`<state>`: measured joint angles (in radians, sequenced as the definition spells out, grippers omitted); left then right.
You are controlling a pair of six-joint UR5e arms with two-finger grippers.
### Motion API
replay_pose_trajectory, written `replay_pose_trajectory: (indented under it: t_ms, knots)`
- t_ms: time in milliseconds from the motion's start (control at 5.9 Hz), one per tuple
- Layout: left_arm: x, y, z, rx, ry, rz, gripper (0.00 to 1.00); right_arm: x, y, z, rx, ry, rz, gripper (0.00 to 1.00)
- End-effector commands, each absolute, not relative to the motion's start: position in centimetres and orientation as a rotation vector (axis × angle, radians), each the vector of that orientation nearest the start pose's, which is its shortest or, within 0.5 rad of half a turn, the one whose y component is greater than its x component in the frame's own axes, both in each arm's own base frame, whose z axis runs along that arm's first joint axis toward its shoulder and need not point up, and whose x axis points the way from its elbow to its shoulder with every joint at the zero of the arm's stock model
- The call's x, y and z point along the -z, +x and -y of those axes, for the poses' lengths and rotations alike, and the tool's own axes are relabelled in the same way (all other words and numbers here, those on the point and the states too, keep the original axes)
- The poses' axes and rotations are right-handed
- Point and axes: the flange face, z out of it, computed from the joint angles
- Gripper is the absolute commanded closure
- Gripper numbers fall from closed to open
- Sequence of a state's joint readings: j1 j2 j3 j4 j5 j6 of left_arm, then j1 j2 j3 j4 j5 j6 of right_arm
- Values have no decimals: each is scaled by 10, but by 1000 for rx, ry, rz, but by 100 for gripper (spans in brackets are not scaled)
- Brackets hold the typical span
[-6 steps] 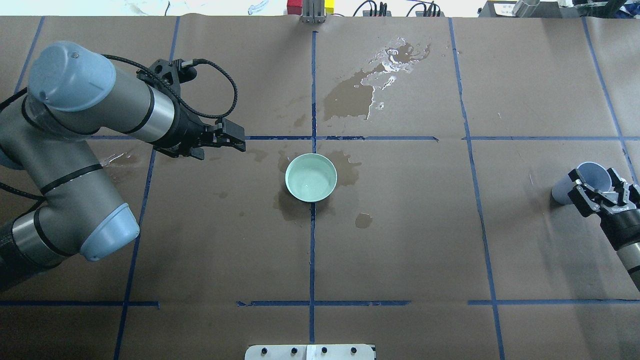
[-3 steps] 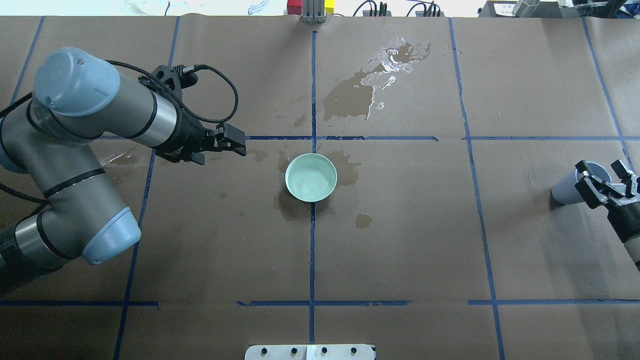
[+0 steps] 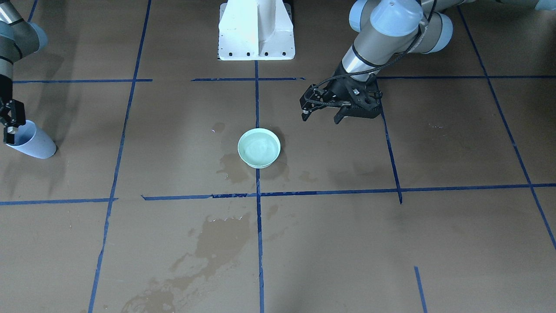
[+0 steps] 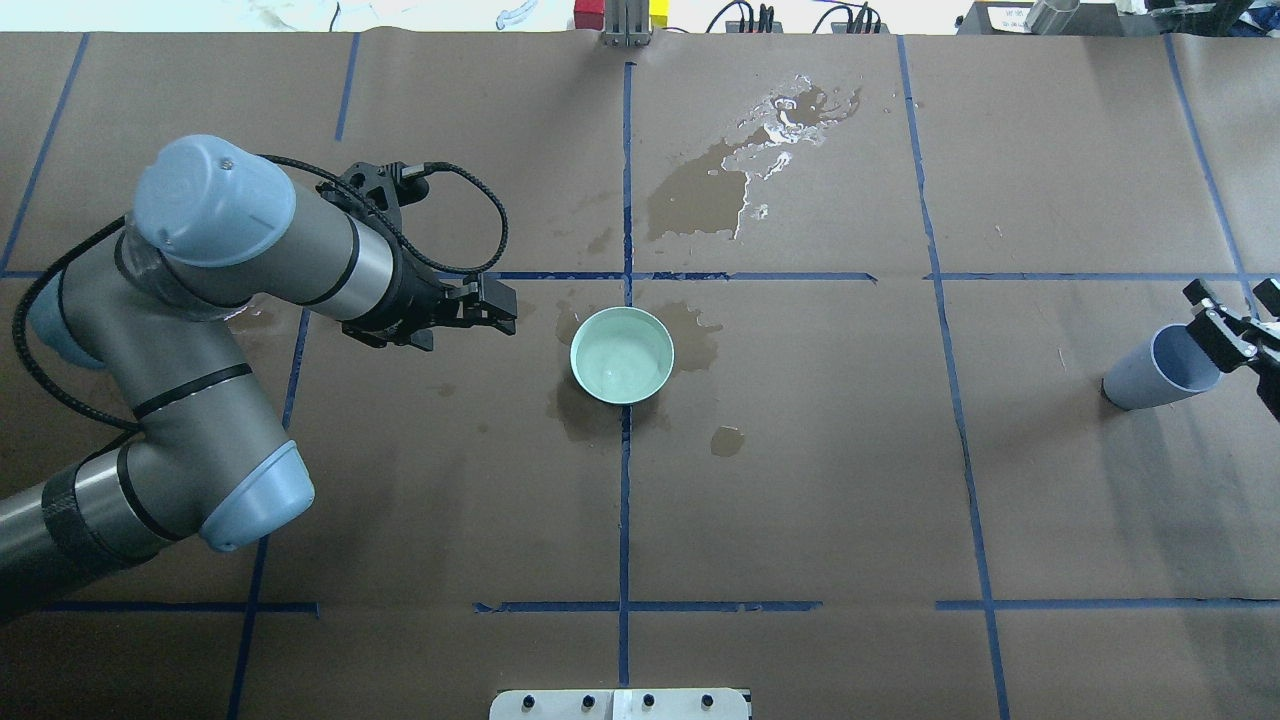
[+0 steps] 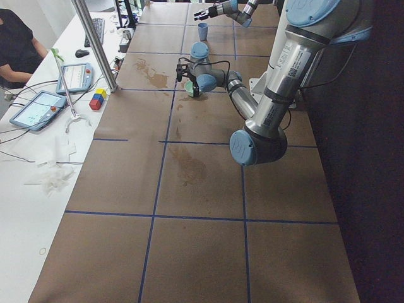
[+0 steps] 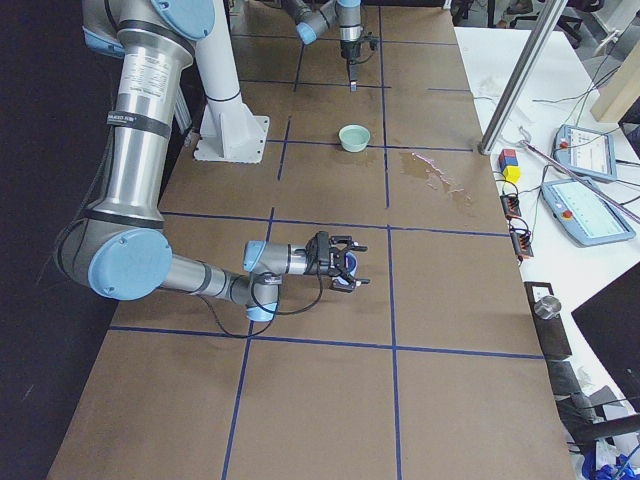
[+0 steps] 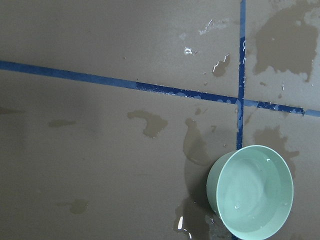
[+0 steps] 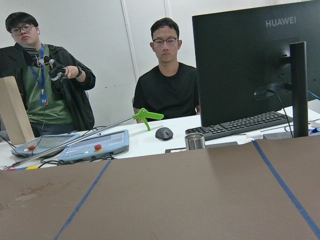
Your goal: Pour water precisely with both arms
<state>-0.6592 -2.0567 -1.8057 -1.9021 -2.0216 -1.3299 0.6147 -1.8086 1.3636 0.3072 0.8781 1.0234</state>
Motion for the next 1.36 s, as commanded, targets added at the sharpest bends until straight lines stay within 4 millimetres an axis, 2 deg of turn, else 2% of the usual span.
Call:
replay_pose_trajectory:
  t_ms: [0, 339, 508, 678, 847, 1017, 1186]
  knots:
    - [-232, 462, 450, 164, 42, -1099, 0, -660, -120, 379, -493, 1171, 866, 0]
    - [-236, 493, 449, 186, 66, -1060, 0, -669, -64, 394, -410, 1073, 877, 0]
    - [-222, 520, 465, 189, 58, -1049, 0, -671, -20, 399, -376, 986, 900, 0]
    - [-223, 533, 471, 193, 45, -1033, 0, -657, 21, 429, -267, 888, 910, 0]
    - [-228, 548, 474, 190, 31, -1013, 0, -648, 72, 448, -189, 784, 911, 0]
    - [-214, 567, 484, 210, -2, -966, 3, -652, 106, 453, -108, 709, 898, 0]
    - [-212, 571, 485, 221, -25, -924, 8, -664, 111, 452, -7, 670, 869, 0]
